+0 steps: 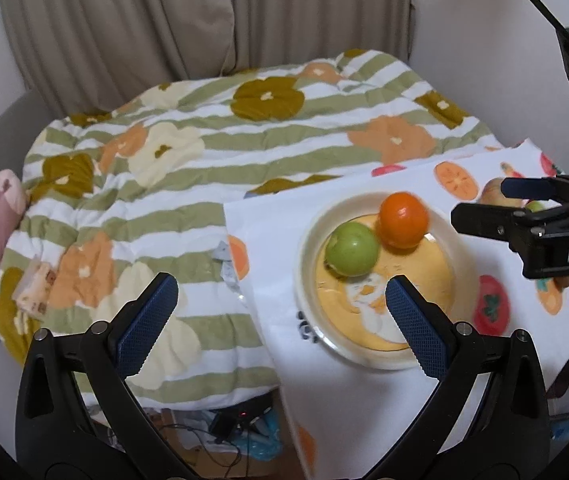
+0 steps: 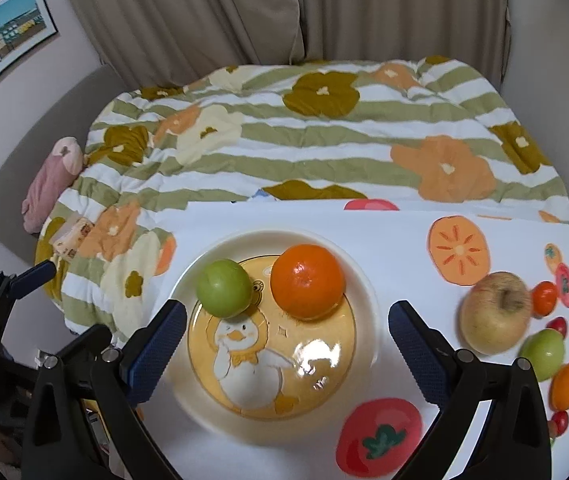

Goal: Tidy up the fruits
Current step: 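Move the left gripper to the pale apple while the right gripper approaches another green apple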

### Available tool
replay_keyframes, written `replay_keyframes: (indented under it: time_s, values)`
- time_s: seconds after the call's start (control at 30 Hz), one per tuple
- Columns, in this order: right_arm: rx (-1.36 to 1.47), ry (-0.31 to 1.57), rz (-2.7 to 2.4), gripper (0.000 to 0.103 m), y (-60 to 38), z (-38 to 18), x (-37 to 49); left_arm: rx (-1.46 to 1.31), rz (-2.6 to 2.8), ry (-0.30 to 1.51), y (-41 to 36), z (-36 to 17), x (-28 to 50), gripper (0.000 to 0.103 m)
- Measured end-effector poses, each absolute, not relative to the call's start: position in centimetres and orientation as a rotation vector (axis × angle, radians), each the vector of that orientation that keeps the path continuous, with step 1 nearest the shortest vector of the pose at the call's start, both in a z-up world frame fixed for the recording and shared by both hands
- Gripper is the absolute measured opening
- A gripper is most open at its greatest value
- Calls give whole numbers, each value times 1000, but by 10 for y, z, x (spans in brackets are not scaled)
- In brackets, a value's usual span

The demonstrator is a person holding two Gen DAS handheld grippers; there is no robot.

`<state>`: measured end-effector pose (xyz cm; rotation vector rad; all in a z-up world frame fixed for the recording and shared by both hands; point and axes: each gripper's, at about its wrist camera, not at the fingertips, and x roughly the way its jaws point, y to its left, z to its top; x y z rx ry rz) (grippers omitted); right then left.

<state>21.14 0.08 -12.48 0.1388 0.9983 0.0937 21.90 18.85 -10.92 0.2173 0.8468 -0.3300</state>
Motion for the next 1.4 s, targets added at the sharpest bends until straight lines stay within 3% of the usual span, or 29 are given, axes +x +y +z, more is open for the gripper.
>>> replay_keyframes:
  time_s: [0.73,1.4]
  values:
    - [108,906,-46,101,-118,-63,102,171,-415,801,78,-60,146,103]
    - [232,942,-179,101,-197,-122,84,295,-677,888,-55,-118,194,103]
